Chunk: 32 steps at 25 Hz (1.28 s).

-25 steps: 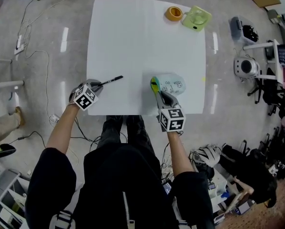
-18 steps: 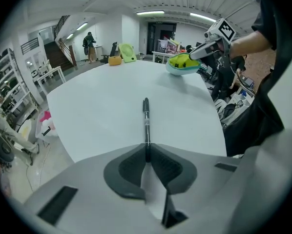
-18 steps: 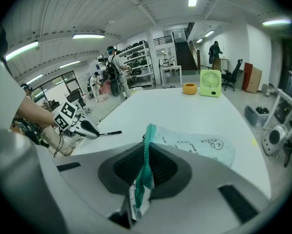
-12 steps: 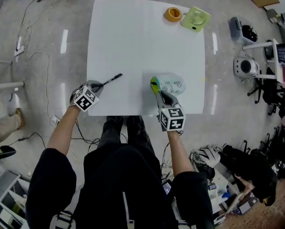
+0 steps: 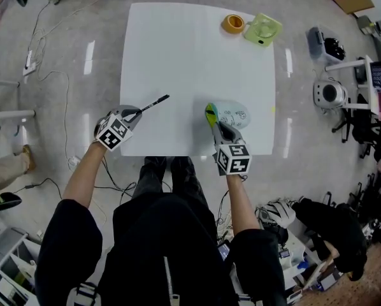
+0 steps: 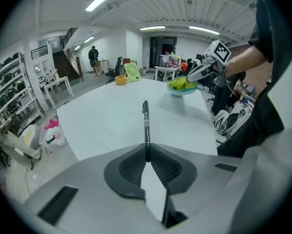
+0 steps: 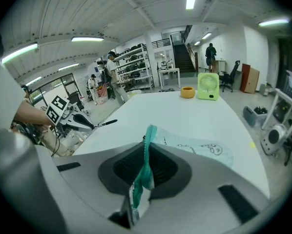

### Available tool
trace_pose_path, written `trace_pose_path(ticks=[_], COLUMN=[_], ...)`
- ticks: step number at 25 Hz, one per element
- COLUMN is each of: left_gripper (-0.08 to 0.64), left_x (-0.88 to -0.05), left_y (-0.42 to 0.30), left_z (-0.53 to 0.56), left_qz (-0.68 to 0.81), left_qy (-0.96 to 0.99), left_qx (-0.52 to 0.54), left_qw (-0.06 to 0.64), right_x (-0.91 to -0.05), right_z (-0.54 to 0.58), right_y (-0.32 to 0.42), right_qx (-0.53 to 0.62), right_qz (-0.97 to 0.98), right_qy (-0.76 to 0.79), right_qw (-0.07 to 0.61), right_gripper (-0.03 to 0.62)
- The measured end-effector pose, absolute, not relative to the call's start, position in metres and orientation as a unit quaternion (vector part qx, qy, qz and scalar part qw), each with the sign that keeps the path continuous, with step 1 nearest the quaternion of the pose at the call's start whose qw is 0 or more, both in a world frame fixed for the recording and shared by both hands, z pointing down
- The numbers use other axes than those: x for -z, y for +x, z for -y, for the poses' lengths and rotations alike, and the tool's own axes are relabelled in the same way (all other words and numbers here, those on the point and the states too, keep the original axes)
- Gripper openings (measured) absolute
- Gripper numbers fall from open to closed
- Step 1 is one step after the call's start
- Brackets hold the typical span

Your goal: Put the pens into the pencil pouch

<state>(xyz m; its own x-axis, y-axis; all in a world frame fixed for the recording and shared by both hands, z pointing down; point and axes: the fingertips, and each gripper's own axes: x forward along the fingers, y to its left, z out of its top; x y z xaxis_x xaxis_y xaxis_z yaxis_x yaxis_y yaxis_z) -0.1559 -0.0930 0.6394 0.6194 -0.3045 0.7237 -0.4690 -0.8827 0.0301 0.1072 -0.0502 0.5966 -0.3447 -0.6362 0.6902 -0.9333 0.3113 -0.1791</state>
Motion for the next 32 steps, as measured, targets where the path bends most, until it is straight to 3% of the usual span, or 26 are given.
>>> trace_pose_path(ticks=[32], left_gripper=[0.049], left_x=[-0.607], left_y=[-0.048], left_z=[0.058], left_qz=[0.03], left_qy=[0.913], left_qx=[-0.402], left_qw=[0.059], right_x=[-0.603], right_z=[0.056], right_y=[0.092], right_qx=[-0.299], right_qz=[0.768], right_qy=[0.507], right_qw=[0.253], right_gripper=[0.038])
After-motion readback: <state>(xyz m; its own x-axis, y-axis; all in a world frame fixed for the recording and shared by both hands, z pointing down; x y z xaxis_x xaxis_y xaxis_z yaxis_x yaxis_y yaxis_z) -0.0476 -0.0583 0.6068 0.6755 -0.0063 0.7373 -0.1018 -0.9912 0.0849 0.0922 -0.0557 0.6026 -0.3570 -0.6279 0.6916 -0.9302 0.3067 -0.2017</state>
